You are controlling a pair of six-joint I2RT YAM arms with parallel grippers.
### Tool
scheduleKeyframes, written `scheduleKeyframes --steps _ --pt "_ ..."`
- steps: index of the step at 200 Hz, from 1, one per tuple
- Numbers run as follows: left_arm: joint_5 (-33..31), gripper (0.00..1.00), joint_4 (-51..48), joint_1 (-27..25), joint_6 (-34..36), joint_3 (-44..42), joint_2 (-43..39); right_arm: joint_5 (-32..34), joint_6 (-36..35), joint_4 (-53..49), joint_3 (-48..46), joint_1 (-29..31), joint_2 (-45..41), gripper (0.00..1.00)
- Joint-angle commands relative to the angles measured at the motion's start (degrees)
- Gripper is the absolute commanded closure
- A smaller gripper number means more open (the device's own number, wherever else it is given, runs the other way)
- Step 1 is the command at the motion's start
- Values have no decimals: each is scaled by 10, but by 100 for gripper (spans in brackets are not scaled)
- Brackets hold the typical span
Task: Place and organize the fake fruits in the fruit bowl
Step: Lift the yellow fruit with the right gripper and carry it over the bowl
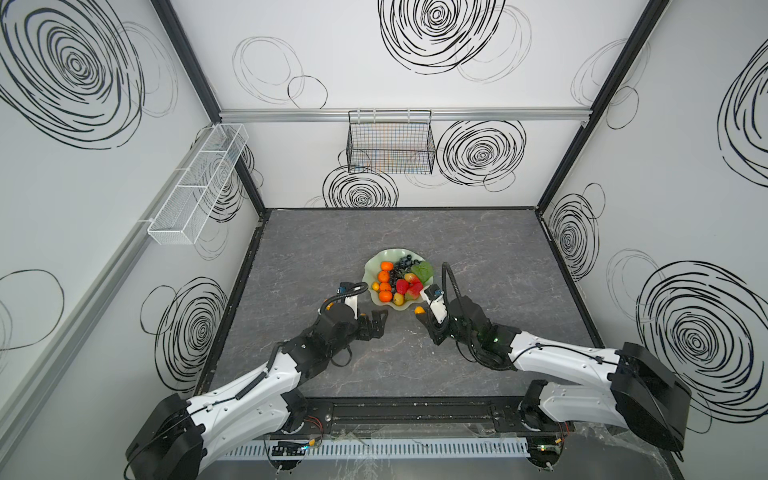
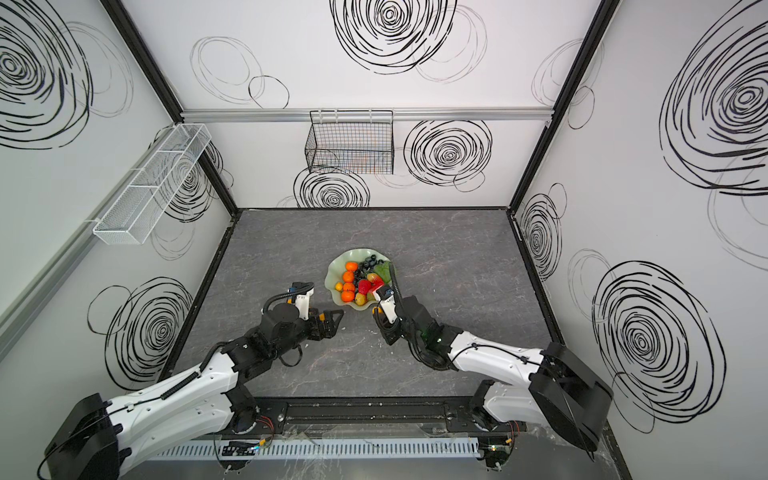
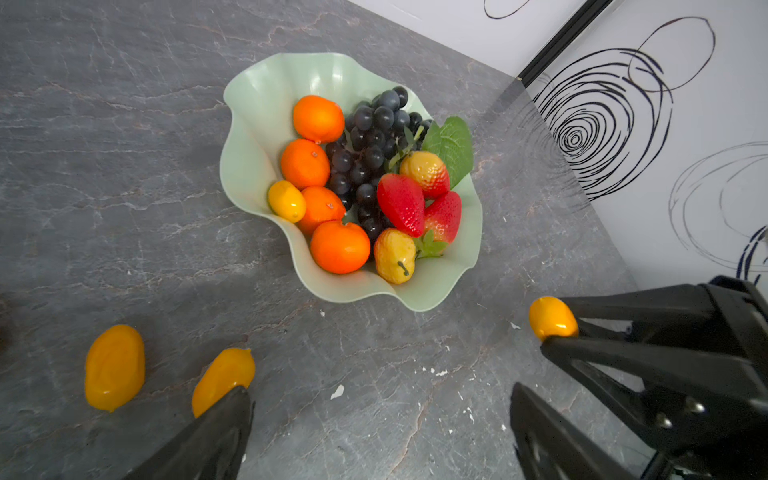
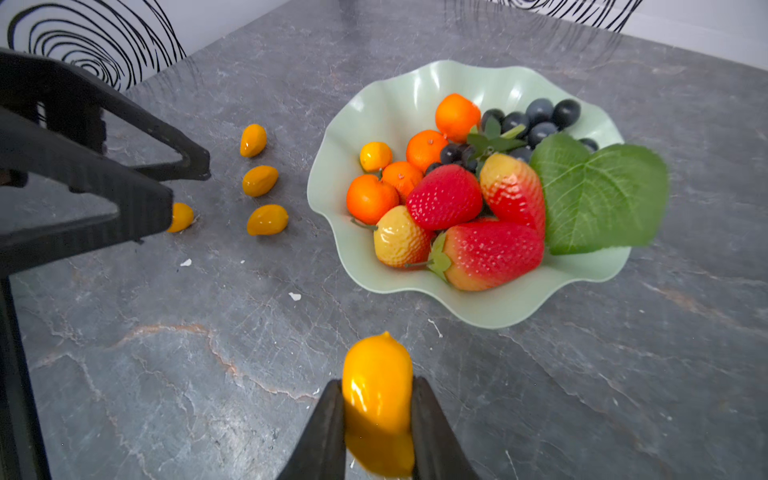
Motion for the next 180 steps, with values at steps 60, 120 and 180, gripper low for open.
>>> scheduleKeyframes --steps 60,120,180 --pt "55 0 48 102 0 30 26 2 -36 -34 137 -13 99 75" --pt "74 0 74 155 -9 47 63 -23 -52 -67 253 -34 223 75" --pt "77 0 77 178 -12 69 97 -47 -74 -118 361 -45 325 75"
